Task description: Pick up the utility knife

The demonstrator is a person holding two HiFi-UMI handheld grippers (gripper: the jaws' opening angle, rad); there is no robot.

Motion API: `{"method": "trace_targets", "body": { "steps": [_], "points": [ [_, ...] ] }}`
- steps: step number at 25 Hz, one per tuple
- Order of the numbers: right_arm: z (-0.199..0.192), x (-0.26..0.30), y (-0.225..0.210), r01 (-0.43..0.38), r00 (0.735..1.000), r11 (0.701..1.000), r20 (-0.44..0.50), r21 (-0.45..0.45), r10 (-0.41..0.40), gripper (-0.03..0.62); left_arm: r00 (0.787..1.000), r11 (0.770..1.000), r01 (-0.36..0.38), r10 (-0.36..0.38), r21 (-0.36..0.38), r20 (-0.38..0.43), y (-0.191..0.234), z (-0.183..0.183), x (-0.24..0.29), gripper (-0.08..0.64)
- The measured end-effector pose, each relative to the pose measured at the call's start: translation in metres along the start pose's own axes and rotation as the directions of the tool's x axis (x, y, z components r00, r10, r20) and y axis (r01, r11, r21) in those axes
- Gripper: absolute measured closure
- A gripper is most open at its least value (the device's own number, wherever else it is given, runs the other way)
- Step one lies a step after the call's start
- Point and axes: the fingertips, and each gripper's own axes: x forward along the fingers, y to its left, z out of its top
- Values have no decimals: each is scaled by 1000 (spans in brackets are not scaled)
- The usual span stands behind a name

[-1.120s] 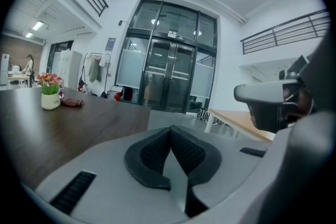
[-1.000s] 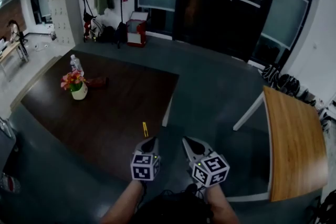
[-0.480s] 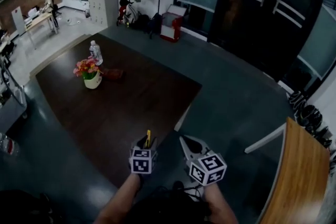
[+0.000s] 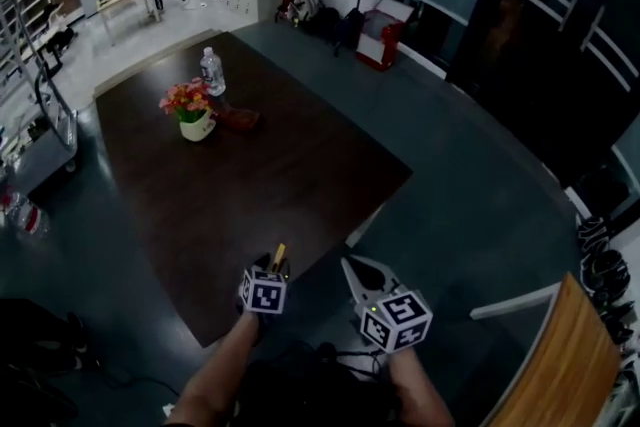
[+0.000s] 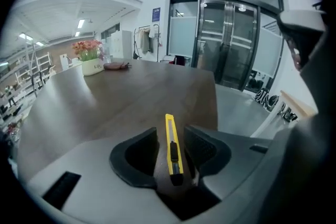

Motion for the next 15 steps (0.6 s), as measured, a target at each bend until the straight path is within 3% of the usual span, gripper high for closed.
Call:
{"method": "trace_targets", "body": {
  "steps": [10, 13, 15],
  "points": [
    [-1, 6, -21, -107, 994, 994, -20, 3, 107, 581, 991, 987, -131, 134, 95, -30, 0, -5, 1, 486],
    [5, 9, -24, -134, 991, 991, -9, -3, 134, 581, 990, 988, -132, 136, 76, -47, -1, -3, 2, 489],
    [11, 9, -22, -145, 989, 989, 2, -5, 145, 581, 992, 991, -122, 122, 52, -7, -1, 7, -2, 491]
  ]
}}
